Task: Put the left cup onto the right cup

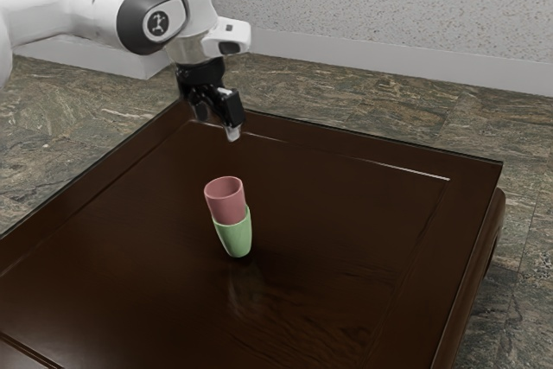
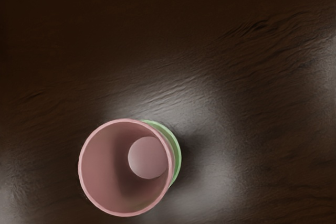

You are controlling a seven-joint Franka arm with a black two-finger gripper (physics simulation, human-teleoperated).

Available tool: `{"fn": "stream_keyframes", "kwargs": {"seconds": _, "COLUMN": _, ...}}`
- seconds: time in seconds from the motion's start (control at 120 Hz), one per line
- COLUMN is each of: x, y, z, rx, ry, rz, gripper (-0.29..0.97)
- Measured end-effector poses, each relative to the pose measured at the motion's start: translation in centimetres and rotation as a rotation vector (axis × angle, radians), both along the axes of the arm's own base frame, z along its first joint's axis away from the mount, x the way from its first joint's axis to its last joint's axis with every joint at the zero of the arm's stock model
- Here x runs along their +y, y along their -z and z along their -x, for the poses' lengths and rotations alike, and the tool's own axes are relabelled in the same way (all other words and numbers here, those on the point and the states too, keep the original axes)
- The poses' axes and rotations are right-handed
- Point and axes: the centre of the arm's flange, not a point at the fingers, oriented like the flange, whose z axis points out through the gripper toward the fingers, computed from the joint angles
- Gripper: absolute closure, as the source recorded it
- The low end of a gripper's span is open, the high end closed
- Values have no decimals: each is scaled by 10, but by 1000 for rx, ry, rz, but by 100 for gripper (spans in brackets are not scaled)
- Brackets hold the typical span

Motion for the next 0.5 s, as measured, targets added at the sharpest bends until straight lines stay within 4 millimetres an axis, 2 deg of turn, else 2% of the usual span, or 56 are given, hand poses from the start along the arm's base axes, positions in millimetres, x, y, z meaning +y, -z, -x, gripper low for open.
{"fn": "stream_keyframes", "kwargs": {"seconds": 0.108, "x": 12, "y": -26, "z": -12, "rx": -31, "ry": -24, "rz": -1, "gripper": 0}}
{"fn": "stream_keyframes", "kwargs": {"seconds": 0.192, "x": 21, "y": -37, "z": -18, "rx": -42, "ry": -41, "rz": -2, "gripper": 0}}
{"fn": "stream_keyframes", "kwargs": {"seconds": 0.5, "x": 19, "y": -40, "z": -16, "rx": -25, "ry": -35, "rz": -4, "gripper": 0}}
